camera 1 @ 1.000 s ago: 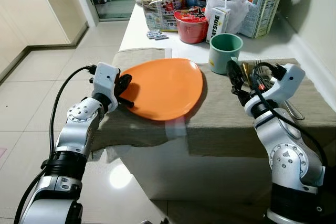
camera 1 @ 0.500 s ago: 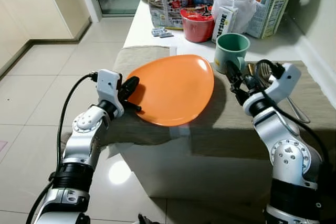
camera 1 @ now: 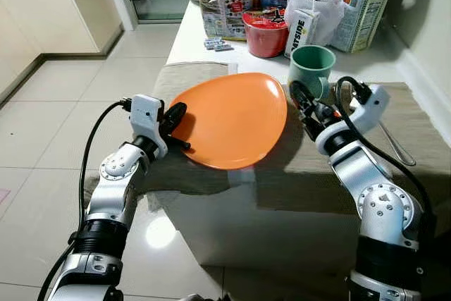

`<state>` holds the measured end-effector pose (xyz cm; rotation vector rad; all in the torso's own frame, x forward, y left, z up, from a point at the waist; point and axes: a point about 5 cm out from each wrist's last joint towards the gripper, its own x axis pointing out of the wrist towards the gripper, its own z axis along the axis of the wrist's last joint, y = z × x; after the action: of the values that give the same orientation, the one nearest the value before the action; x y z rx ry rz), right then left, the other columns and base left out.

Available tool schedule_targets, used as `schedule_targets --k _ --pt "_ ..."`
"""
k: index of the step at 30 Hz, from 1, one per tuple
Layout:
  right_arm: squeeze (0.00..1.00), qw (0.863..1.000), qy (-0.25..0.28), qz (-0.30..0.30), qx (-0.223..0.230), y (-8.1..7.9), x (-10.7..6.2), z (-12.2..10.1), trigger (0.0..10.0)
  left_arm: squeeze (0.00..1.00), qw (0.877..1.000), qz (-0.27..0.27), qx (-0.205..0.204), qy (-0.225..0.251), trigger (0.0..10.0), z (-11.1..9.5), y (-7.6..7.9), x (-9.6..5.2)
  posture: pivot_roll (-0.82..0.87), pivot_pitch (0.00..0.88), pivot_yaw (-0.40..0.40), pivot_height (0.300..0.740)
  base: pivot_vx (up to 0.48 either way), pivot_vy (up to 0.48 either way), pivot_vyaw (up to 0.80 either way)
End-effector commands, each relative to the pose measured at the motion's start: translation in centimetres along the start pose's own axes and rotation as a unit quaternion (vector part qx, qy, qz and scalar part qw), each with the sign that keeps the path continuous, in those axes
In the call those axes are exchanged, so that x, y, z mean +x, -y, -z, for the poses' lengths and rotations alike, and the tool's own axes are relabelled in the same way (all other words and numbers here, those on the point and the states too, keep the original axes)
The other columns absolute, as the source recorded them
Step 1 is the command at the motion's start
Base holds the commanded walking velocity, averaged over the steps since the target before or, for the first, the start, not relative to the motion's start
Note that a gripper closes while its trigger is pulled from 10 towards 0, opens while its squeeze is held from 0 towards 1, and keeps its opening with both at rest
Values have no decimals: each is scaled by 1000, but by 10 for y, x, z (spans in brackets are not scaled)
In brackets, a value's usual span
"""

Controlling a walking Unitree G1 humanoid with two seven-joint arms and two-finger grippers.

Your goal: Setting the table

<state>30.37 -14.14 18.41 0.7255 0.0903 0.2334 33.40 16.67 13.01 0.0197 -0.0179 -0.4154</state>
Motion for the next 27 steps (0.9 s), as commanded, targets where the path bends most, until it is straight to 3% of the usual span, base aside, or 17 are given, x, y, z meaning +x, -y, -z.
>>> schedule_targets --k 1,13,27 --pt "0 1000 -10 -19 5 -8 0 1 10000 0 997 2 -16 -70 10000 32 5 -8 -200 50 69 740 0 0 0" --pt "0 998 -49 -38 19 -12 1 13 10000 0 997 3 -17 -69 10000 31 6 -5 -200 46 69 740 0 0 0" --pt "0 996 -80 -40 26 -14 15 36 10000 0 998 2 -16 -58 10000 23 4 -3 -183 34 72 740 0 0 0"
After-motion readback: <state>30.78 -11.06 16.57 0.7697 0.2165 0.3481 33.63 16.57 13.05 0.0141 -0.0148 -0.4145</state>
